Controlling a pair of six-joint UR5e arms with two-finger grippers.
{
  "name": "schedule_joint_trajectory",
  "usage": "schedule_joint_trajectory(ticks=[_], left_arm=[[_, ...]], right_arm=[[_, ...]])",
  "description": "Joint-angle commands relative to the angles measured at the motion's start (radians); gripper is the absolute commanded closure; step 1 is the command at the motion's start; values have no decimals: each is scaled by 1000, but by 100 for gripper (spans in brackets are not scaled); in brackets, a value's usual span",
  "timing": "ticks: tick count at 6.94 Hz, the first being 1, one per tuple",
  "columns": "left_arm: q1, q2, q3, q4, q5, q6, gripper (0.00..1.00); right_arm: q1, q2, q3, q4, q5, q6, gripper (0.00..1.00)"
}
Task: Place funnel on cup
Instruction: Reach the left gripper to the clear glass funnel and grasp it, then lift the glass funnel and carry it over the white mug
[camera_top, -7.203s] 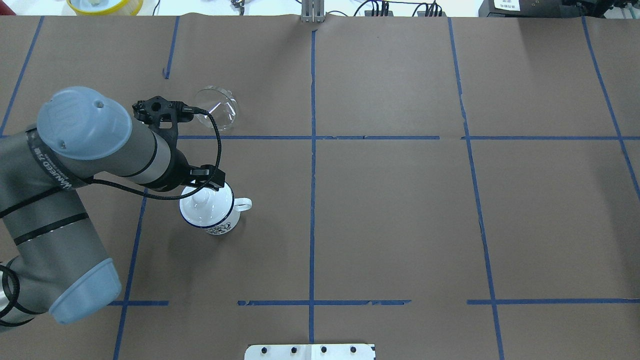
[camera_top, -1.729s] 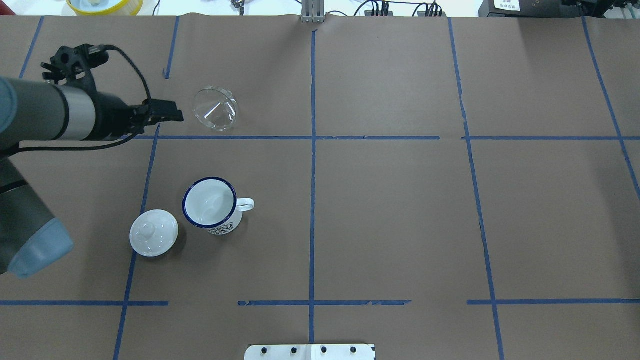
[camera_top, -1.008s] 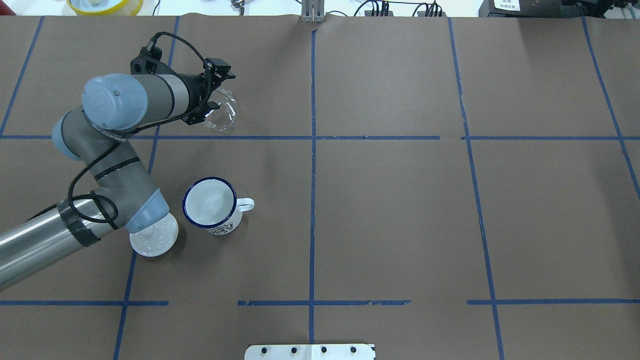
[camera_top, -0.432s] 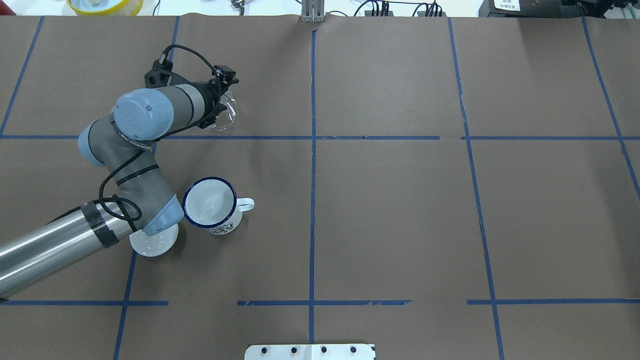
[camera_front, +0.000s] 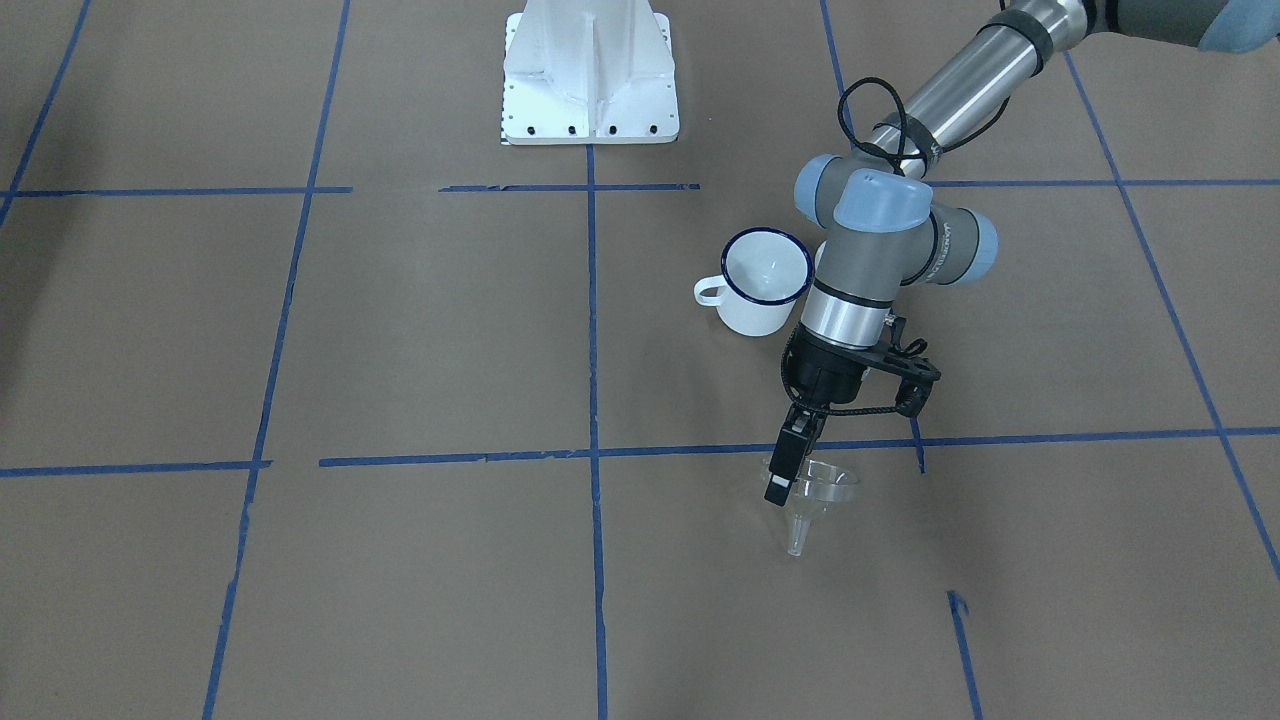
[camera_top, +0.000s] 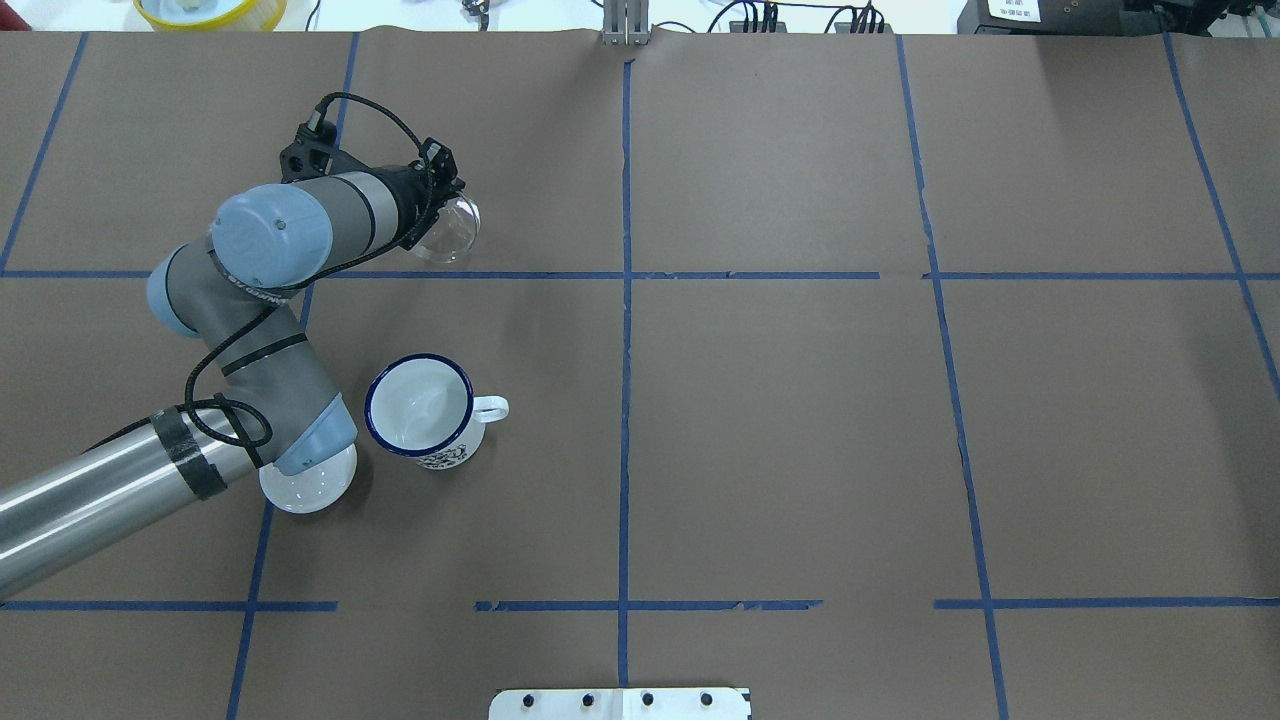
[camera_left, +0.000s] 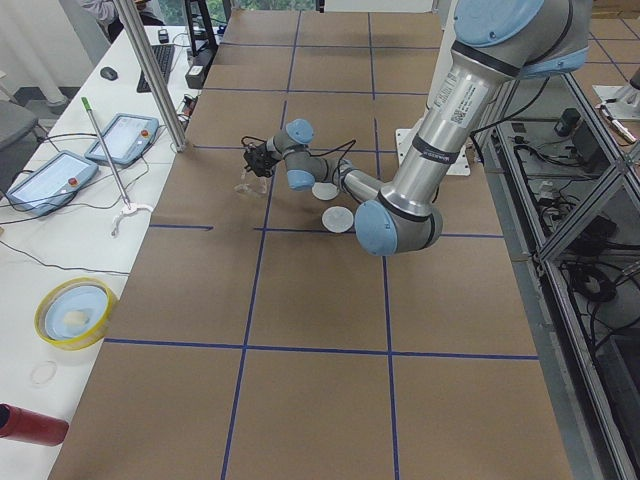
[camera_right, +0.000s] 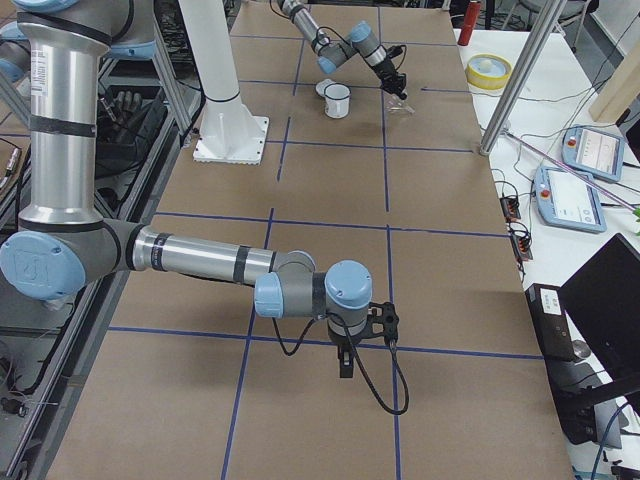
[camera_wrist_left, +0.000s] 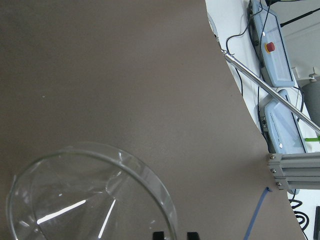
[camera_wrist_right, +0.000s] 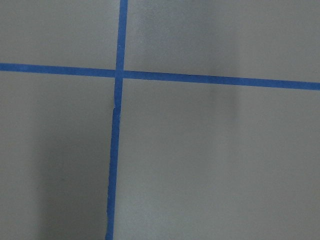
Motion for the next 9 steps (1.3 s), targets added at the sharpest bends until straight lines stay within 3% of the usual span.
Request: schedule_joint_trajectory(ticks=[1, 2, 4, 5, 7, 8, 9], left_arm=[[-4, 16, -27, -1, -2, 61, 100], [-26, 18, -86, -1, -9, 61, 100], [-60, 22, -247, 36, -122, 59, 100], [-82, 42, -360, 171, -252, 70, 100], [-87, 26, -636, 642, -302, 247, 100], [-80, -14, -710, 877, -318, 376, 100], [-71, -64, -717, 1073, -389, 536, 100]], right_arm=[[0, 0, 0, 0, 0, 0, 0], [0, 0, 0, 0, 0, 0, 0], [0, 0, 0, 0, 0, 0, 0], [0, 0, 0, 0, 0, 0, 0], [0, 0, 0, 0, 0, 0, 0], [0, 0, 0, 0, 0, 0, 0], [0, 0, 0, 0, 0, 0, 0]])
